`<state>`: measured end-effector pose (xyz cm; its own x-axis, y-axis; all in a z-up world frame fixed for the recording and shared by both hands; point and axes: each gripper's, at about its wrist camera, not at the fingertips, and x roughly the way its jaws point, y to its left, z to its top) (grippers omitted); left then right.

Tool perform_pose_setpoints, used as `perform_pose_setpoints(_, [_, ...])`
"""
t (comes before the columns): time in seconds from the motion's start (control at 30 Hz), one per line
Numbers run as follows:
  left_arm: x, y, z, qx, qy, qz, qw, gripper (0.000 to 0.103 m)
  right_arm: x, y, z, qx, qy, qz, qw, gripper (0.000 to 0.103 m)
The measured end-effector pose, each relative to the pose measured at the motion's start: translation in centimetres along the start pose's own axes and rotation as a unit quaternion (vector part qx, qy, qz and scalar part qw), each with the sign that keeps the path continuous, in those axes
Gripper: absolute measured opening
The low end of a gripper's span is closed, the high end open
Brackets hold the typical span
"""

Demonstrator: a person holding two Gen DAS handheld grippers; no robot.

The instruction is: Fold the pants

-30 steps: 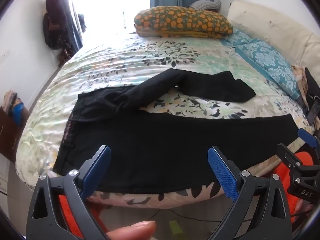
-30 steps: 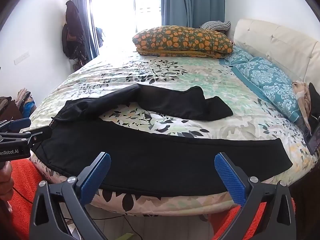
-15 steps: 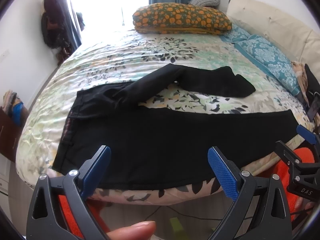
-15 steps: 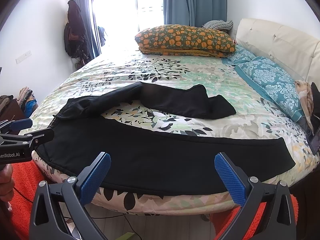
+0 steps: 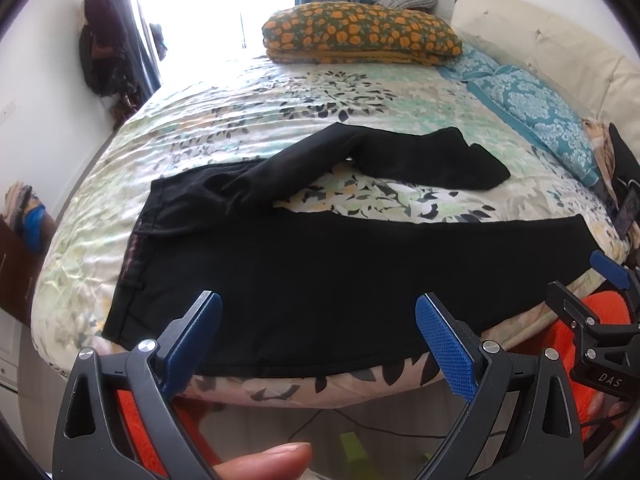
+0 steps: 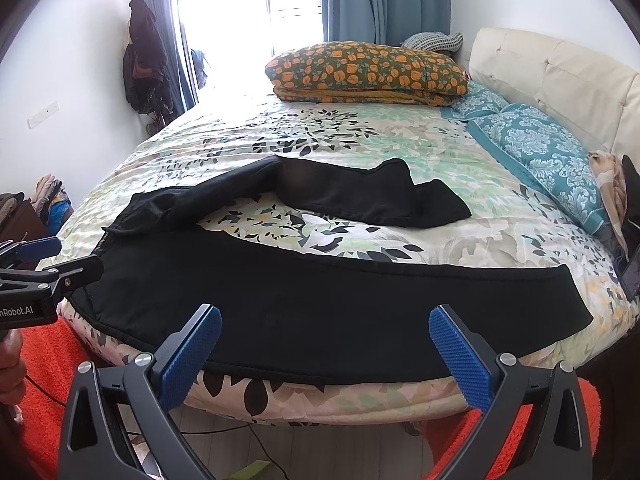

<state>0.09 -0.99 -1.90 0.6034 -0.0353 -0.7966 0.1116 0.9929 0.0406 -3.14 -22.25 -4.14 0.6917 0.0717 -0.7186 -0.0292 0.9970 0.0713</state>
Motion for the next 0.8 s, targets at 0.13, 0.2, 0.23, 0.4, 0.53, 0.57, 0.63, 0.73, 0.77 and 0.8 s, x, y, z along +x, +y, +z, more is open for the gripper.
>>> perform_pose_setpoints(0.13, [0.03,0.04,0.04,0.000,-0.002,0.000,1.0000,0.099,0.01,-0.09,0.03,0.001,-0.002,0.000,1.000,0.103])
perform_pose_setpoints(0.2, [0.02,0.04,0.07,0.000,-0.002,0.000,1.0000,0.099,-0.01,-0.06,0.06,0.001,-0.003,0.000,1.000,0.103])
perform_pose_setpoints(0.23, [0.03,0.04,0.07,0.000,-0.002,0.000,1.0000,0.099,0.02,-0.03,0.04,0.001,-0.003,0.000,1.000,0.103])
perform_pose_setpoints(0.4, [0.12,0.07,0.04,0.000,0.002,0.000,1.0000,0.099,0.28,-0.06,-0.01,0.002,0.003,0.001,1.000,0.103])
perform_pose_setpoints(0.53, [0.15,0.05,0.07,0.001,0.002,0.001,1.0000,0.099,0.42,-0.02,-0.13,0.001,0.007,0.001,1.000,0.103])
perform_pose_setpoints(0.57, [0.15,0.05,0.06,0.000,0.002,0.001,1.0000,0.099,0.45,0.01,-0.12,0.001,0.007,0.001,1.000,0.103])
perform_pose_setpoints(0.63, [0.15,0.05,0.06,0.000,0.002,0.001,1.0000,0.099,0.50,0.02,-0.17,0.001,0.008,0.001,1.000,0.103])
perform_pose_setpoints(0.73, [0.26,0.15,0.11,0.000,0.003,0.002,1.0000,0.099,0.58,-0.01,-0.21,0.001,0.010,0.002,1.000,0.103])
perform_pose_setpoints(0.77, [0.30,0.16,0.10,0.000,0.003,0.002,1.0000,0.099,0.60,-0.02,-0.21,0.001,0.010,0.002,1.000,0.103])
perform_pose_setpoints(0.8, [0.32,0.20,0.10,0.000,0.003,0.002,1.0000,0.099,0.61,-0.02,-0.22,0.001,0.010,0.002,1.000,0.103])
